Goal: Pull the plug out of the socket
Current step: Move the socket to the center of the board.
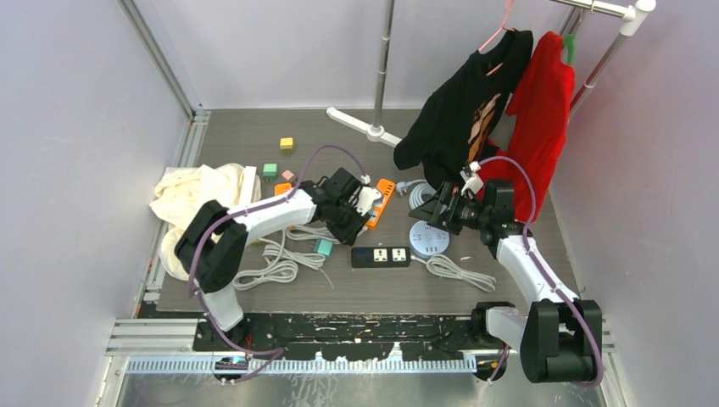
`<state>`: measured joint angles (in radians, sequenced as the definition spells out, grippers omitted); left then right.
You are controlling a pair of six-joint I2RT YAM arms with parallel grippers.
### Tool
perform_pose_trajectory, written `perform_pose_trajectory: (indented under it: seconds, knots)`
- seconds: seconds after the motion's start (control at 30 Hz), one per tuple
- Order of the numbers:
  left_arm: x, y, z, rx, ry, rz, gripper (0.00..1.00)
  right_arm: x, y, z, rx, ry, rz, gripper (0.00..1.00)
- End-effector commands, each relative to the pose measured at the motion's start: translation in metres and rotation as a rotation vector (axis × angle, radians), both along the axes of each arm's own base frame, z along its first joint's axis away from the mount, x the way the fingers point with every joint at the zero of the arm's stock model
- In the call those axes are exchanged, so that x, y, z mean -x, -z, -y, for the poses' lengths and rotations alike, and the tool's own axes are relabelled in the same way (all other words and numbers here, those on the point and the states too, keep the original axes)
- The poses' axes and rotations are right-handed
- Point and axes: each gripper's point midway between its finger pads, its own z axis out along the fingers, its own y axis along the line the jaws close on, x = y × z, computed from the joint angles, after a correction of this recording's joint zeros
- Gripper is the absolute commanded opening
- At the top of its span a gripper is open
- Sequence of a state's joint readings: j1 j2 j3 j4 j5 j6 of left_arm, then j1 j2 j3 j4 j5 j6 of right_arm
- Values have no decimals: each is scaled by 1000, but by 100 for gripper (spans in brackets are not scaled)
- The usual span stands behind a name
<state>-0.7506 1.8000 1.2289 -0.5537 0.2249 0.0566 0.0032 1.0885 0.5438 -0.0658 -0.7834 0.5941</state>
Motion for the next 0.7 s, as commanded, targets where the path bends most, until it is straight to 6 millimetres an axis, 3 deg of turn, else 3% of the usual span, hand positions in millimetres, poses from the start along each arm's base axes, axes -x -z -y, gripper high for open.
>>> perform_pose_trajectory:
  seconds: [0.0, 0.1, 0.37, 0.5, 0.6, 0.67]
  knots:
    - [-3, -35, 0, 72, -66, 97, 37, 6, -16, 2, 143, -174, 212, 100]
    - [-12, -54, -5, 117, -140, 188, 50, 14, -13, 5, 258, -301, 314, 100]
    - [-36, -110, -16, 270, -312, 402, 57, 27, -18, 8, 471, -668, 712, 100]
    - [-41, -122, -18, 362, -416, 397, 66, 42, -22, -2, 458, -839, 860, 100]
    - [-46, -121, -18, 435, -496, 339, 78, 46, -21, -9, 461, -908, 892, 100]
    - [-47, -120, -12, 500, -521, 263, 80, 47, -19, -12, 474, -931, 894, 100]
